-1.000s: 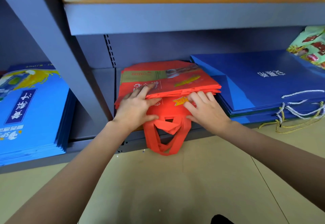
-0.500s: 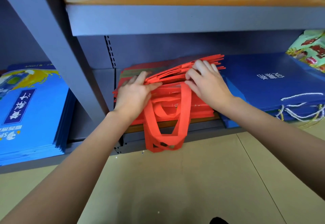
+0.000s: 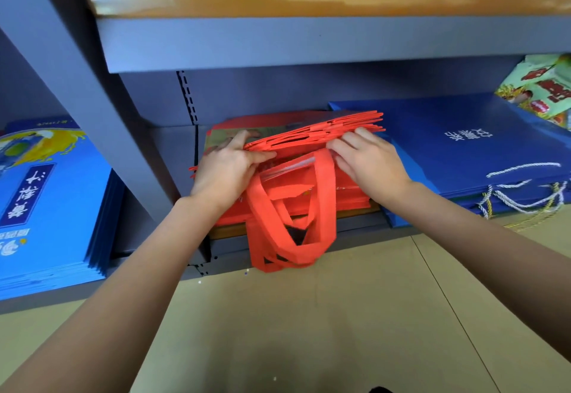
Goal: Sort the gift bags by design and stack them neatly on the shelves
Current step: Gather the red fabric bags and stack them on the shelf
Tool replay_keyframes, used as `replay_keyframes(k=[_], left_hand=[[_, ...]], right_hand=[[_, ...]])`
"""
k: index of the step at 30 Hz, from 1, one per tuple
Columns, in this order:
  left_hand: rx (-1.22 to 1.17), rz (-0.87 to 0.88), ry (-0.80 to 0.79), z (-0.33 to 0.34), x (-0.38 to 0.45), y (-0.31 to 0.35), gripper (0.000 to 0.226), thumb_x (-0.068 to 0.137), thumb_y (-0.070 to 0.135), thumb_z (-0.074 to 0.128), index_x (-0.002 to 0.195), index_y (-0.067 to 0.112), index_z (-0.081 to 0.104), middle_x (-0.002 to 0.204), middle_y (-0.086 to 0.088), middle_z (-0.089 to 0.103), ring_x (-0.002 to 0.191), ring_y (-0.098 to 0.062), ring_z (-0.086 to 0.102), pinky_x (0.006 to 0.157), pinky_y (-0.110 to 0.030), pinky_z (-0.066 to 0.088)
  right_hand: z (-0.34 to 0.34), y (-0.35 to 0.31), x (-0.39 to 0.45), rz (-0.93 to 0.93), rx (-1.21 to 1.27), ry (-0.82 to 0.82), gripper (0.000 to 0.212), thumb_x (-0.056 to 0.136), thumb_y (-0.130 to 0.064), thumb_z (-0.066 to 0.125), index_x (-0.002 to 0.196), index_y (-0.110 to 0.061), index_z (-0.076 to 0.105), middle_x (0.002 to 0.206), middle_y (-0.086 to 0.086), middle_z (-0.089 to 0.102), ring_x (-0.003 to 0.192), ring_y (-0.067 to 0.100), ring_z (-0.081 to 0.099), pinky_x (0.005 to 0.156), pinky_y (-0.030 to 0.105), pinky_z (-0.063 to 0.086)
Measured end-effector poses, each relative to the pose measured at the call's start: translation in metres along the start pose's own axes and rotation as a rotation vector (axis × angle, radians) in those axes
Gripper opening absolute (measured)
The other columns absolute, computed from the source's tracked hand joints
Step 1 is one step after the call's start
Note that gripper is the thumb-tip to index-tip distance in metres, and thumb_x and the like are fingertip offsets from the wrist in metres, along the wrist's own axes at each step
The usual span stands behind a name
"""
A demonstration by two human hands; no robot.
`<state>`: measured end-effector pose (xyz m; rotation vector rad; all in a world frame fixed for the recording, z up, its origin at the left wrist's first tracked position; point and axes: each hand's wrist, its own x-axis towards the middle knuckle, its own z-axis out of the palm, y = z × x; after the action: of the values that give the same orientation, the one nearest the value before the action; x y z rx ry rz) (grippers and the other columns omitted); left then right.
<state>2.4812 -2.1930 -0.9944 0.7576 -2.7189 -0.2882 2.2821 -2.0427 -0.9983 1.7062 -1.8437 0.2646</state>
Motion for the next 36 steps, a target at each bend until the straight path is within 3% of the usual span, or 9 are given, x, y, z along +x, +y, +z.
replay_keyframes(k=[3, 6, 12, 16, 20, 25, 30, 33, 36], left_hand=[[-0.028, -0.039, -0.014, -0.001, 0.002, -0.001, 0.042, 0.093, 0.015, 0.047, 0.121, 0.044, 0.058, 0.140, 0.006, 0.041, 0.121, -0.027, 0.050, 0.090, -0.039, 0.048], [-0.099, -0.044, -0.099, -0.006, 0.003, 0.003, 0.047, 0.088, 0.013, 0.047, 0.121, 0.045, 0.057, 0.145, 0.012, 0.035, 0.130, -0.020, 0.040, 0.099, -0.034, 0.039], [-0.153, -0.008, -0.254, -0.019, 0.001, 0.009, 0.056, 0.076, 0.038, 0.046, 0.132, 0.042, 0.048, 0.148, 0.009, 0.029, 0.135, -0.021, 0.027, 0.112, -0.038, 0.019], [-0.072, 0.003, -0.119, -0.021, 0.002, 0.006, 0.048, 0.091, 0.020, 0.052, 0.132, 0.042, 0.047, 0.144, 0.002, 0.036, 0.132, -0.023, 0.032, 0.108, -0.038, 0.019], [-0.043, -0.065, -0.082, -0.035, 0.013, 0.011, 0.056, 0.087, 0.007, 0.048, 0.130, 0.042, 0.050, 0.148, 0.005, 0.030, 0.132, -0.024, 0.028, 0.109, -0.035, 0.012], [-0.009, -0.068, -0.086, -0.043, 0.023, 0.006, 0.057, 0.088, 0.003, 0.048, 0.129, 0.043, 0.051, 0.146, 0.004, 0.033, 0.131, -0.028, 0.031, 0.108, -0.039, 0.021], [-0.077, -0.132, 0.044, -0.040, 0.027, 0.005, 0.055, 0.085, -0.002, 0.050, 0.121, 0.038, 0.061, 0.134, 0.000, 0.047, 0.122, -0.030, 0.045, 0.104, -0.040, 0.029], [-0.110, -0.160, 0.163, -0.042, 0.030, 0.004, 0.052, 0.085, -0.004, 0.046, 0.117, 0.033, 0.065, 0.131, -0.003, 0.049, 0.122, -0.029, 0.044, 0.102, -0.037, 0.023], [-0.112, -0.200, 0.196, -0.045, 0.034, 0.004, 0.048, 0.087, -0.001, 0.046, 0.116, 0.032, 0.065, 0.128, -0.004, 0.050, 0.122, -0.029, 0.042, 0.100, -0.036, 0.021]], right_hand=[[-0.001, -0.008, 0.006, 0.030, -0.031, -0.003, 0.028, 0.074, -0.012, 0.050, 0.095, -0.012, 0.068, 0.074, 0.008, 0.055, 0.065, 0.028, 0.055, 0.054, 0.029, 0.044], [0.001, -0.011, 0.005, 0.057, -0.019, -0.044, 0.025, 0.072, -0.013, 0.045, 0.075, -0.010, 0.069, 0.069, 0.007, 0.050, 0.063, 0.027, 0.053, 0.052, 0.028, 0.040], [-0.006, 0.001, 0.018, 0.285, 0.141, 0.041, 0.022, 0.077, -0.021, 0.053, 0.074, -0.013, 0.073, 0.066, 0.008, 0.052, 0.064, 0.030, 0.056, 0.055, 0.031, 0.049], [-0.010, 0.008, 0.026, 0.264, 0.128, 0.085, 0.008, 0.071, -0.011, 0.067, 0.075, -0.011, 0.073, 0.068, 0.009, 0.055, 0.065, 0.031, 0.057, 0.058, 0.032, 0.049], [-0.019, 0.014, 0.039, 0.228, 0.081, 0.165, 0.020, 0.074, -0.012, 0.053, 0.075, -0.009, 0.072, 0.068, 0.010, 0.057, 0.064, 0.030, 0.058, 0.060, 0.032, 0.047], [-0.021, 0.014, 0.041, 0.245, 0.054, 0.150, 0.019, 0.069, -0.002, 0.057, 0.077, -0.008, 0.073, 0.064, 0.009, 0.059, 0.061, 0.031, 0.059, 0.067, 0.037, 0.045], [-0.026, 0.009, 0.032, 0.301, 0.090, 0.048, 0.037, 0.083, -0.018, 0.037, 0.100, -0.012, 0.070, 0.078, 0.006, 0.065, 0.077, 0.030, 0.058, 0.083, 0.036, 0.027], [-0.040, 0.001, 0.030, 0.345, 0.361, -0.112, 0.050, 0.086, -0.021, 0.027, 0.124, -0.010, 0.057, 0.099, 0.007, 0.065, 0.095, 0.027, 0.054, 0.087, 0.037, 0.030], [-0.051, -0.011, 0.020, 0.402, 0.667, -0.244, 0.049, 0.089, -0.017, 0.034, 0.136, -0.024, 0.043, 0.094, 0.001, 0.059, 0.088, 0.019, 0.051, 0.083, 0.029, 0.037]])
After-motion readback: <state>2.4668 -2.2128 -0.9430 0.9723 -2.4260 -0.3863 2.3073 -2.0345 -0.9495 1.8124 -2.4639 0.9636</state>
